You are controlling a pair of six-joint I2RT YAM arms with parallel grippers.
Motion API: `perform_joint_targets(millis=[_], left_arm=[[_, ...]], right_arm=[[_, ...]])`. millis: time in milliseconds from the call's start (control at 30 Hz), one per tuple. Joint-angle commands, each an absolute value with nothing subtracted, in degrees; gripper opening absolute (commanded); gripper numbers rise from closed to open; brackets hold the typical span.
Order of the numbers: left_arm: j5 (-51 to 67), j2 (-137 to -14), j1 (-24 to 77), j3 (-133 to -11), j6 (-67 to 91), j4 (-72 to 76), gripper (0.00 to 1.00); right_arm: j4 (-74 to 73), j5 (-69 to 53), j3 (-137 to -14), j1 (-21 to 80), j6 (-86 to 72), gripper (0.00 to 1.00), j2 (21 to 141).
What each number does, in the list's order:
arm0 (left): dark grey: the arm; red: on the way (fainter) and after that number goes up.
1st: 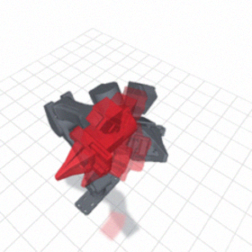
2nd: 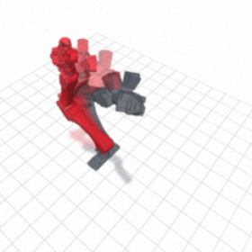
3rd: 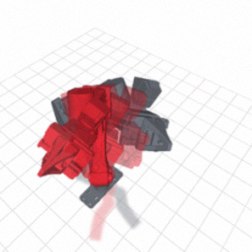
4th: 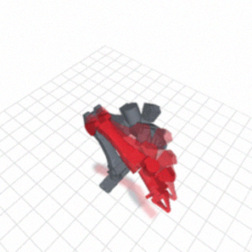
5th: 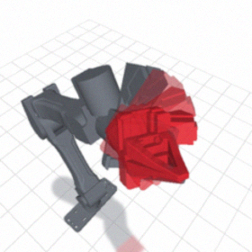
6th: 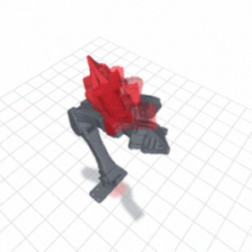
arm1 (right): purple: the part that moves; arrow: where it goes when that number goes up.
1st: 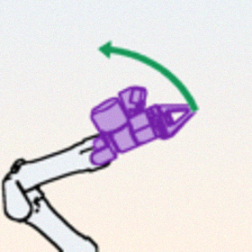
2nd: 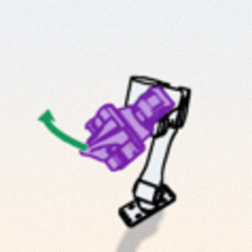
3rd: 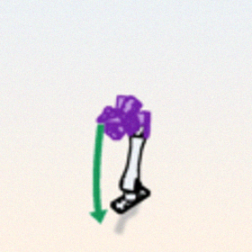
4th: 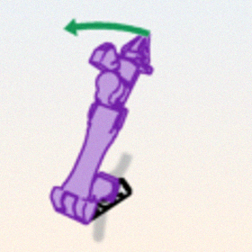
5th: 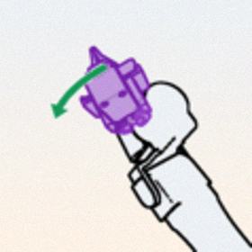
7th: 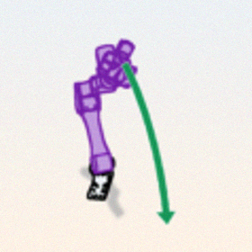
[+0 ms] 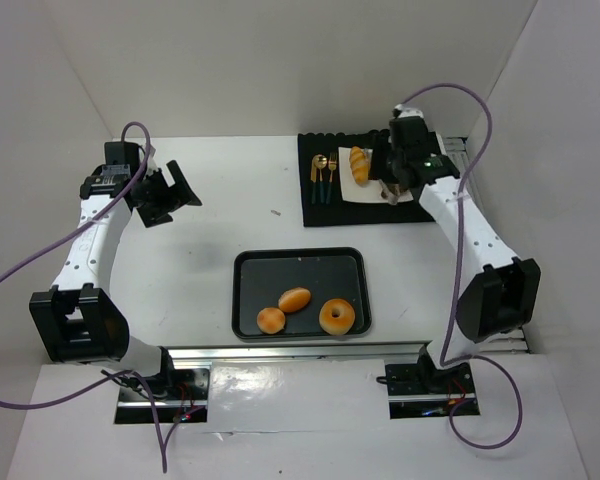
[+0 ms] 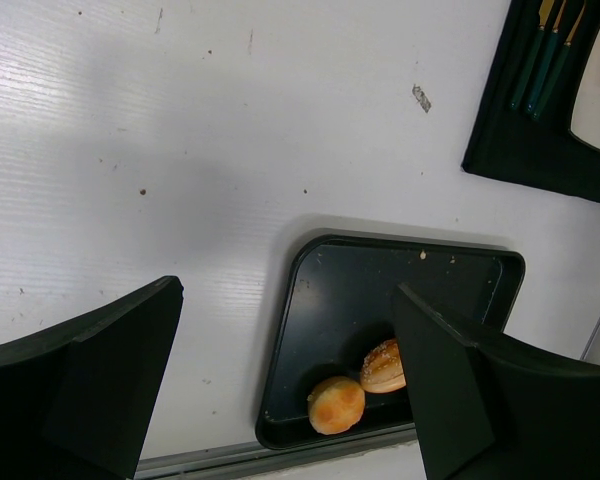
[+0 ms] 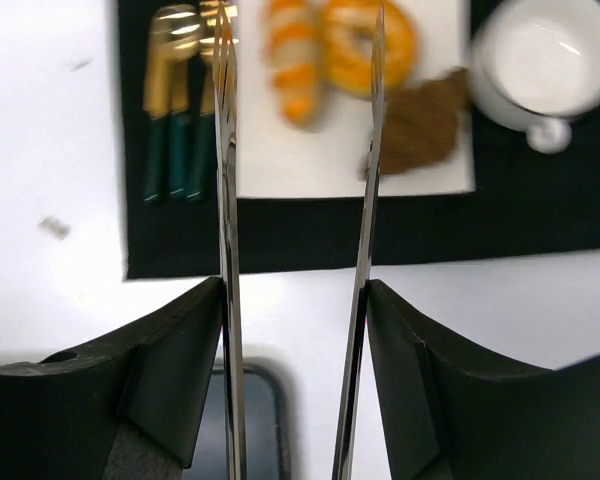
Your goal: Place the bread
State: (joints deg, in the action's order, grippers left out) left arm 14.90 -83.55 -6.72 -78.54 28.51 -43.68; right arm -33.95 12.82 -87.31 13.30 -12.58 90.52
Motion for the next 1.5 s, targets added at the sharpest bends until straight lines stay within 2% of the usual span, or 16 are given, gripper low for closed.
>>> perform_joint_targets(millis=[0, 133, 267, 500, 767, 833, 900, 967, 1000, 1033, 1333, 1467], left_arm=[[15.8, -83.2, -7.1, -80.7, 27.9, -42.7, 0.99], [15.3, -82.7, -7.1, -80.7, 27.9, -42.7, 0.99], [15.3, -82.2, -7.1, -80.1, 27.9, -42.7, 0.99], [14.7, -82.2, -7.1, -79.5, 27.9, -42.7, 0.99], [16.4, -83.3, -7.6, -79.5, 27.9, -42.7, 0.99], [16.4, -83.3, -7.6, -80.1, 27.9, -42.7, 0.99], [15.8, -83.8, -7.6, -80.1, 27.4, -42.7, 0.99], [15.8, -84.4, -7.6, -80.1, 27.4, -42.7, 0.99], [15.8, -84.4, -7.6, -80.1, 27.4, -42.7, 0.99], [15.8, -84.4, -7.6, -80.1, 27.4, -42.7, 0.99], [15.8, -82.4, -7.6, -80.6, 27.4, -42.7, 0.99], [16.3, -81.0, -7.6, -79.5, 27.4, -42.7, 0.99]], right_arm=[[-30.5, 10.7, -86.0, 19.1, -7.3, 0.65, 87.2], [-25.4, 8.2, -86.7, 28.3, -5.3, 0.65, 90.0], [-22.8, 9.0, -94.5, 33.0, -5.3, 0.65, 102.5], [-14.7, 11.3, -109.6, 34.4, -7.7, 0.65, 122.3], [-4.0, 15.8, -116.8, 36.0, -8.3, 0.65, 137.7], [-4.0, 14.8, -119.8, 36.0, -8.3, 0.69, 141.0], [-6.3, 13.5, -121.8, 36.6, -8.9, 0.81, 142.4], [-8.3, 13.5, -123.5, 36.6, -9.7, 0.88, 142.4], [-8.3, 14.2, -124.1, 37.1, -10.2, 0.98, 140.7], [-8.9, 14.8, -124.1, 37.1, -10.2, 1.0, 139.4], [-21.3, 21.2, -118.9, 34.5, -14.6, 1.0, 119.8], [-29.4, 25.6, -106.9, 34.5, -17.3, 1.0, 111.0]])
